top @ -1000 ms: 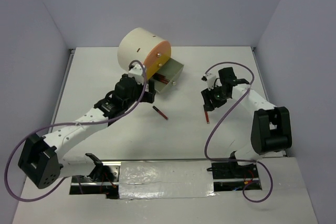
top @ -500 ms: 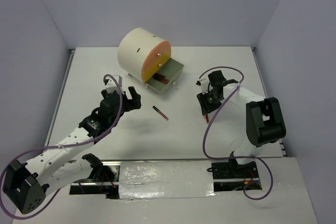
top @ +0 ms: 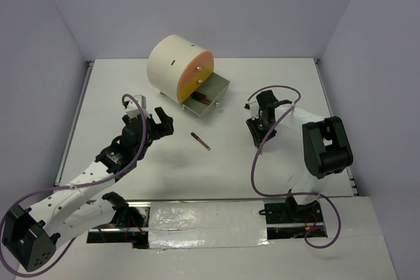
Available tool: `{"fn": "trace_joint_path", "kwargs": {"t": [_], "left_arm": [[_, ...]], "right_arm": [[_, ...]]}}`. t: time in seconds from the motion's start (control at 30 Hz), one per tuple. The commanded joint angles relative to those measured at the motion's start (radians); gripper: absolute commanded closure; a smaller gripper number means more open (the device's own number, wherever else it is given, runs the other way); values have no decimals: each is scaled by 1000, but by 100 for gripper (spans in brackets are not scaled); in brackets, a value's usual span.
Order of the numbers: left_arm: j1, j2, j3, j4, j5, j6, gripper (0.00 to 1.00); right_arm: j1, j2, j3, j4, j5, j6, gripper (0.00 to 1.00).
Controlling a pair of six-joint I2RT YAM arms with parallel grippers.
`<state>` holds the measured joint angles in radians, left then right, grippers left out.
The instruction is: Organize the makeup
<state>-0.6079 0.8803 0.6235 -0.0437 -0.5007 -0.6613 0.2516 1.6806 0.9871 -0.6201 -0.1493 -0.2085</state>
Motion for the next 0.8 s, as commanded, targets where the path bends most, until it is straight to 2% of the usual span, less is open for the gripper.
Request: {"fn": "trace_joint_path", "kwargs": {"t": [0.0, 0.2, 0.33, 0.53, 0.77], "left_arm": [[10, -3, 4, 22, -4, -31, 1], [14, 9, 13, 11, 4, -43, 1], [17, 14, 12, 13, 7, -46, 1], [20, 19, 10, 15, 14, -47, 1], [25, 39, 7, 28, 37, -54, 1]], "right_arm": [[17, 13, -7, 30, 39, 12, 57], [40, 22, -24, 43, 108, 0, 58], [43, 30, -27, 48, 132, -9, 63], [43, 37, -25, 48, 136, -26, 80], [41, -8, 22, 43, 97, -86, 93]]}}
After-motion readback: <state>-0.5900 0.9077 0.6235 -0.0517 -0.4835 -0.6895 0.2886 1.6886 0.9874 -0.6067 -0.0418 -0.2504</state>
